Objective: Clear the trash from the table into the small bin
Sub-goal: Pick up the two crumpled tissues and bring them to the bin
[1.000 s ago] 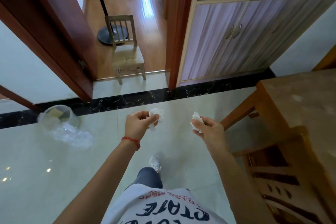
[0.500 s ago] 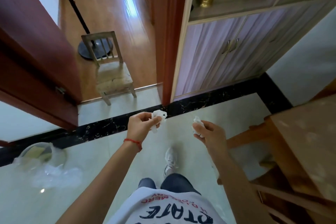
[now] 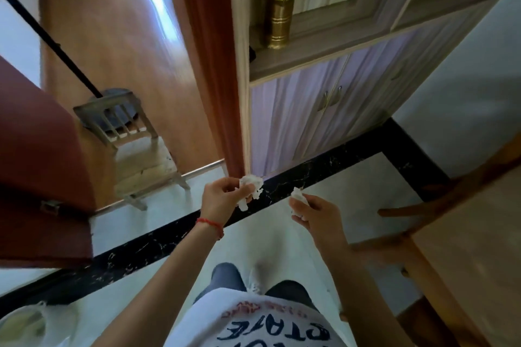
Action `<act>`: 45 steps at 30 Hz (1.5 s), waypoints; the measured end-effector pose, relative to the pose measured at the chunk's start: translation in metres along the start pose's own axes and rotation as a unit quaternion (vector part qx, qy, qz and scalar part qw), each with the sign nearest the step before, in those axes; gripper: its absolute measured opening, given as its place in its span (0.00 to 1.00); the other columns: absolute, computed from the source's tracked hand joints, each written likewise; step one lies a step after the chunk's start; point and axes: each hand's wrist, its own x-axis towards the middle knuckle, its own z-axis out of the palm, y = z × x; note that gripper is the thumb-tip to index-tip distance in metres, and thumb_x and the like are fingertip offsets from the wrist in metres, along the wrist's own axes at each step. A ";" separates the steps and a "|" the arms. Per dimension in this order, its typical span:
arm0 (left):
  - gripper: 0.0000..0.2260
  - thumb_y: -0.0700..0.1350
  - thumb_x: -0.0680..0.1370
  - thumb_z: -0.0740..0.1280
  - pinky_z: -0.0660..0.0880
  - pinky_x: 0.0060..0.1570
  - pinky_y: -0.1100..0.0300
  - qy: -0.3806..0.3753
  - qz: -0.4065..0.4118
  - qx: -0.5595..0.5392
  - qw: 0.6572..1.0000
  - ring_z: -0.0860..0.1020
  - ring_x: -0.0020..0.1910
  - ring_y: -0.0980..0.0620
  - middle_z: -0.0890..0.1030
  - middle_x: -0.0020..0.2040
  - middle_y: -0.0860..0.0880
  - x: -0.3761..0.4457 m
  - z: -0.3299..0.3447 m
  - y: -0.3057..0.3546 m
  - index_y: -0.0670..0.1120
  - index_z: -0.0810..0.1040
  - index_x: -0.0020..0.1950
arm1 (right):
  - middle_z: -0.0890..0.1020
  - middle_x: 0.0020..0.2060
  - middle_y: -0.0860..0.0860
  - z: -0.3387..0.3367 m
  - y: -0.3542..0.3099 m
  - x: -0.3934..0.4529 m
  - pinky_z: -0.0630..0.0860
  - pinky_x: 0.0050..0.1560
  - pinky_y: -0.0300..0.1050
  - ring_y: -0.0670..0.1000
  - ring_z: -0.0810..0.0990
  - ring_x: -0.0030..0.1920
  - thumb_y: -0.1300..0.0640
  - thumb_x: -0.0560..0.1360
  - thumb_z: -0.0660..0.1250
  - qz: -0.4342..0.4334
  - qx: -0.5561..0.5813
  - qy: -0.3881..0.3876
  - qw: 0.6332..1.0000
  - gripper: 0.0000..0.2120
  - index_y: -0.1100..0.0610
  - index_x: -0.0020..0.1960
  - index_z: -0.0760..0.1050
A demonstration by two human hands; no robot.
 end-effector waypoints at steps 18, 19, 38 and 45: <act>0.05 0.38 0.69 0.72 0.74 0.42 0.55 -0.304 0.075 0.129 0.941 0.76 0.35 0.47 0.79 0.33 0.41 0.109 0.149 0.085 0.42 0.79 0.34 | 0.77 0.35 0.53 -0.072 -0.048 0.041 0.73 0.29 0.29 0.49 0.77 0.35 0.65 0.71 0.69 -0.004 0.170 0.296 0.940 0.05 0.66 0.45 0.77; 0.05 0.38 0.69 0.72 0.74 0.42 0.54 -0.317 0.077 0.134 0.936 0.76 0.36 0.47 0.79 0.34 0.40 0.114 0.156 0.089 0.42 0.79 0.34 | 0.77 0.35 0.53 -0.074 -0.050 0.043 0.72 0.28 0.29 0.48 0.77 0.34 0.64 0.72 0.69 -0.005 0.173 0.308 0.935 0.04 0.65 0.45 0.77; 0.04 0.37 0.71 0.71 0.71 0.29 0.74 -0.424 0.096 0.163 0.885 0.74 0.25 0.63 0.77 0.30 0.45 0.188 0.308 0.139 0.38 0.80 0.36 | 0.80 0.37 0.53 -0.156 -0.091 0.140 0.78 0.36 0.32 0.49 0.79 0.37 0.63 0.72 0.69 -0.002 0.242 0.399 0.884 0.06 0.64 0.47 0.78; 0.06 0.36 0.70 0.71 0.73 0.30 0.71 -0.417 0.091 0.147 0.892 0.76 0.27 0.58 0.79 0.29 0.47 0.213 0.396 0.173 0.43 0.79 0.34 | 0.81 0.37 0.53 -0.237 -0.130 0.206 0.77 0.35 0.34 0.48 0.80 0.37 0.63 0.71 0.70 -0.021 0.236 0.393 0.889 0.08 0.65 0.49 0.78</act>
